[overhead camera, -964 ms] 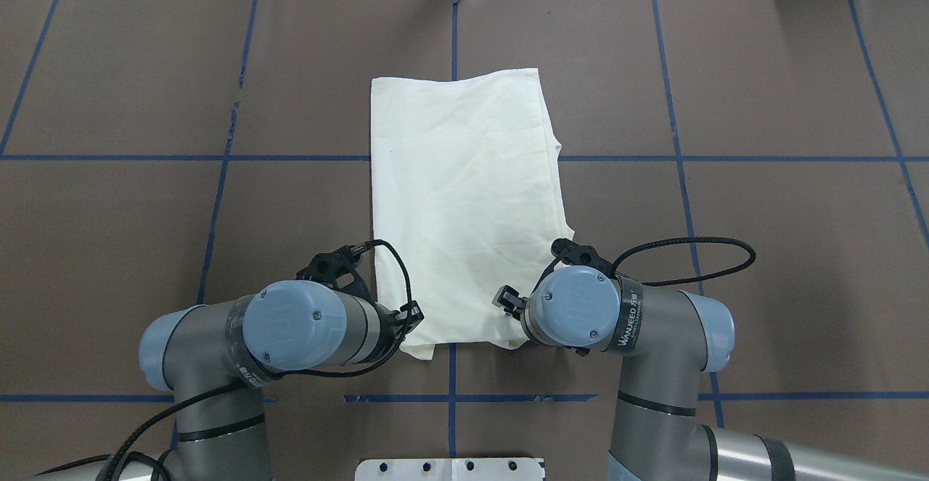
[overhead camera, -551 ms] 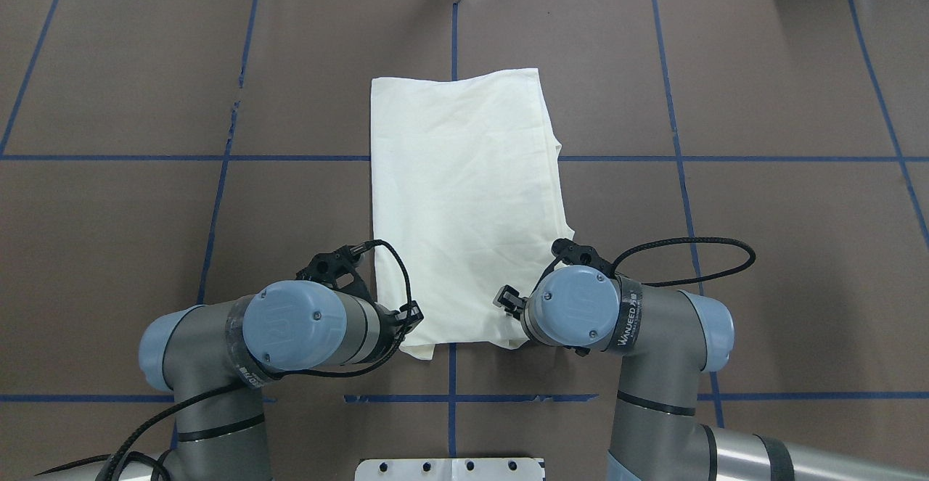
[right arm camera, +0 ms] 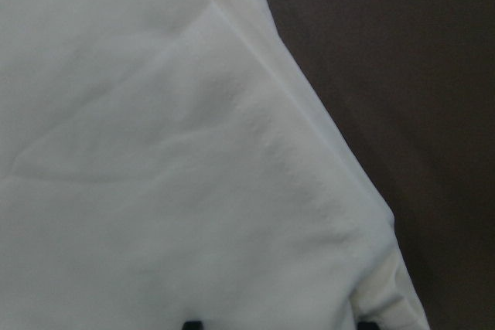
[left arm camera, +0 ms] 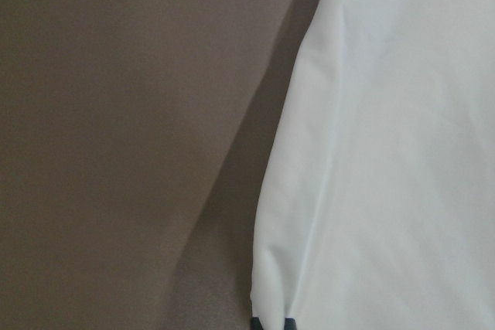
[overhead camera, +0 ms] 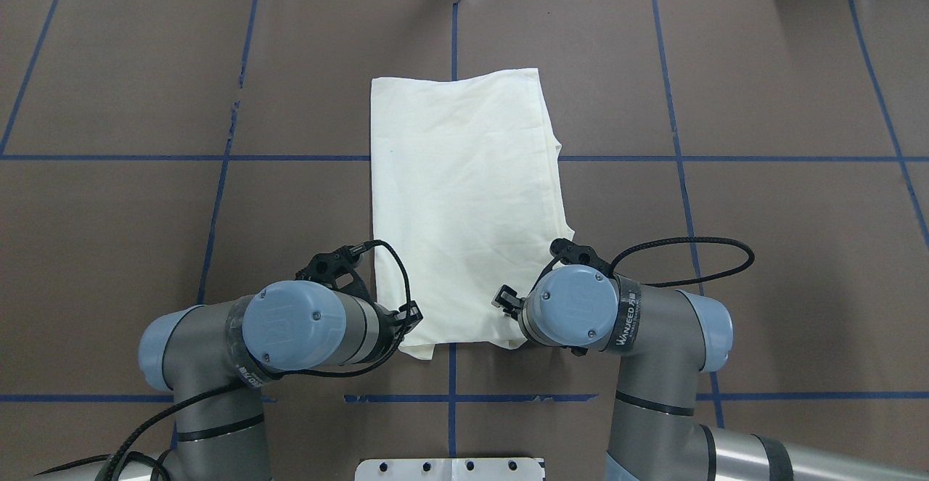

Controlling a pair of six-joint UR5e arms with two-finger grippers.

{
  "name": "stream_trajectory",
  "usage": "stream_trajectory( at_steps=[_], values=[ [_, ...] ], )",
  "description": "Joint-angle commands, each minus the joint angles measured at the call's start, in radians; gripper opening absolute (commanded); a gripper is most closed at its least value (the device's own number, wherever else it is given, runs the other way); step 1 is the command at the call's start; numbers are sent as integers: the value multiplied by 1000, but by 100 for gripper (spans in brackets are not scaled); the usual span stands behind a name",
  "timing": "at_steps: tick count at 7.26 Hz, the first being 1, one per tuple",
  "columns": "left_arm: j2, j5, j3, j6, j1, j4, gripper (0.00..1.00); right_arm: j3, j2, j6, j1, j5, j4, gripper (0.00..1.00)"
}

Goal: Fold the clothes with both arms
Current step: 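Grasp the near corners of the folded white shirt with both grippers, then lift the near edge with both grippers and fold it toward the far edge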

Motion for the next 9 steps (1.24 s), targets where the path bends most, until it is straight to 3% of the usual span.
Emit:
stream_trajectory(
  at_steps=[1, 5, 7, 9],
  values=[
    [2, 0, 2, 1, 0, 0, 0, 2, 5, 1, 4, 2, 0, 2],
    [2, -2, 7, 1, 0, -21, 0, 24, 21, 10, 15, 4, 4, 0],
    [9, -3, -31, 1, 2, -12, 0, 115, -23, 13, 18, 13, 12, 0],
    [46, -3, -183, -3, 44, 55, 0, 246, -91, 12, -32, 56, 12, 0]
  ],
)
